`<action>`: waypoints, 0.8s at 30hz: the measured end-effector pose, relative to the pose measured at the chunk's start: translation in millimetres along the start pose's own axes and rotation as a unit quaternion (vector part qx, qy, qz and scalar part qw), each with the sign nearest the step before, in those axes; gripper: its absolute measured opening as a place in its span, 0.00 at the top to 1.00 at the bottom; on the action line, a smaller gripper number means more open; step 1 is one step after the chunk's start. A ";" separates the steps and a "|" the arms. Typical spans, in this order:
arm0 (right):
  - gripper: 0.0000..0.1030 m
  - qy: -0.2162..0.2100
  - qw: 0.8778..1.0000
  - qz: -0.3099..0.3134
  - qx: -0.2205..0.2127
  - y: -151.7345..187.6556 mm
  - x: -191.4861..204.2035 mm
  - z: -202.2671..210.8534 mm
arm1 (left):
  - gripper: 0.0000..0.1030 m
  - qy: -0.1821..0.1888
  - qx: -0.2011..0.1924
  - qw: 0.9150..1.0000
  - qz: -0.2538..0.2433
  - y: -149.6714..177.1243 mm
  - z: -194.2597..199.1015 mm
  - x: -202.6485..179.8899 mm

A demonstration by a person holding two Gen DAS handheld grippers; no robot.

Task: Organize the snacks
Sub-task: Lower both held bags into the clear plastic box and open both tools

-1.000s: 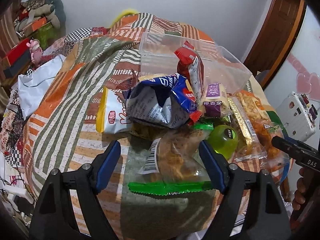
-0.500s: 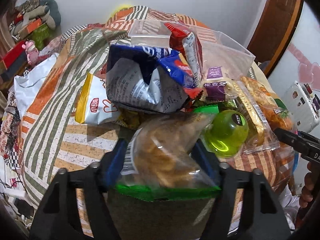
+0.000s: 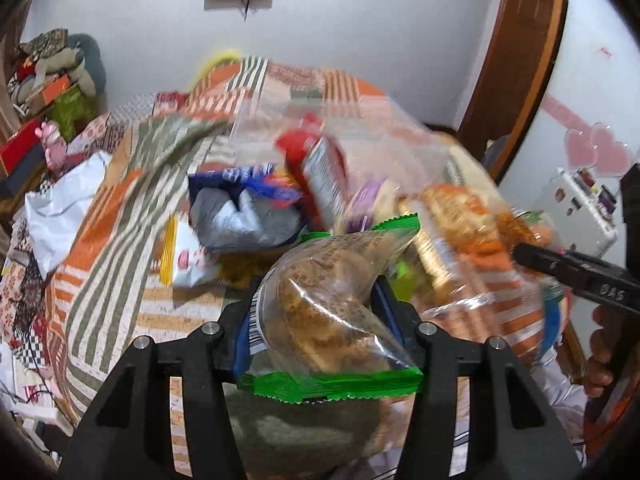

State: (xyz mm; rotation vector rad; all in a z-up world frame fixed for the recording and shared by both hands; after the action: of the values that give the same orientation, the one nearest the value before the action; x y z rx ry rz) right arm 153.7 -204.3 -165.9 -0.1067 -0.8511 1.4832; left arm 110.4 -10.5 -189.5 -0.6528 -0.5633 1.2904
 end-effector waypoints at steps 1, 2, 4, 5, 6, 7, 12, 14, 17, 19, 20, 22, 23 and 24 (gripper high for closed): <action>0.48 -0.001 1.000 0.002 -0.008 -3.7 2.0 3.0 | 0.49 -0.004 -0.010 1.000 -0.003 -5.1 6.4 -1.3; 0.48 -0.002 1.000 0.004 -0.013 -6.4 4.1 5.2 | 0.49 -0.004 -0.020 1.000 -0.005 -9.7 11.8 -2.4; 0.48 -0.005 1.000 0.009 -0.024 -12.6 8.3 9.7 | 0.49 -0.001 -0.039 0.999 -0.005 -21.1 21.9 -3.3; 0.48 -0.006 0.999 0.010 -0.031 -16.7 9.9 11.3 | 0.49 0.000 -0.046 0.999 -0.004 -26.1 25.3 -3.3; 0.48 -0.007 0.999 0.011 -0.036 -20.4 11.0 12.8 | 0.49 0.001 -0.053 0.999 -0.003 -31.3 29.0 -2.8; 0.48 -0.009 0.999 0.012 -0.042 -24.6 13.0 13.8 | 0.49 -0.001 -0.061 0.998 -0.002 -37.2 32.7 -1.3; 0.48 -0.016 0.997 0.021 -0.067 -43.1 24.6 15.7 | 0.49 -0.013 -0.089 0.996 -0.002 -62.4 40.1 10.4; 0.48 -0.019 0.997 0.025 -0.075 -49.0 29.4 15.6 | 0.49 -0.018 -0.096 0.995 0.002 -72.5 40.5 19.6; 0.48 -0.026 0.996 0.030 -0.085 -59.4 38.1 13.2 | 0.49 -0.025 -0.101 0.995 0.008 -86.5 36.9 32.2; 0.48 -0.030 0.995 0.035 -0.093 -66.4 44.5 12.4 | 0.49 -0.031 -0.102 0.994 0.010 -94.9 32.9 40.6; 0.48 -0.032 0.994 0.038 -0.097 -71.2 49.1 10.3 | 0.49 -0.036 -0.102 0.994 0.010 -98.1 31.0 44.0; 0.48 -0.033 0.993 0.043 -0.104 -76.7 54.6 8.1 | 0.49 -0.044 -0.103 0.994 0.009 -104.3 25.6 49.8; 0.48 -0.034 0.993 0.046 -0.106 -80.4 57.8 5.6 | 0.49 -0.046 -0.102 0.994 0.010 -107.7 22.2 52.9; 0.48 -0.035 0.992 0.047 -0.109 -83.4 60.0 3.9 | 0.49 -0.045 -0.101 0.994 0.012 -110.1 19.1 55.5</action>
State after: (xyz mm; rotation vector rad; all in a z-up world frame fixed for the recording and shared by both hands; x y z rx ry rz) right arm 211.8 -164.1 -91.2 -0.2613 -1.0768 1.4847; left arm 182.6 30.0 -96.2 -0.7731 -0.7693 1.2991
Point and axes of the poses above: each gripper's, at about its wrist camera, not at the fingertips, and z roughly against the way its jaws point, x to its left, y to its underside, the point moved 8 cm from there along -z, roughly the way its jaws point, and after that the axes turned 13 degrees about -z, right-handed, at the moved point
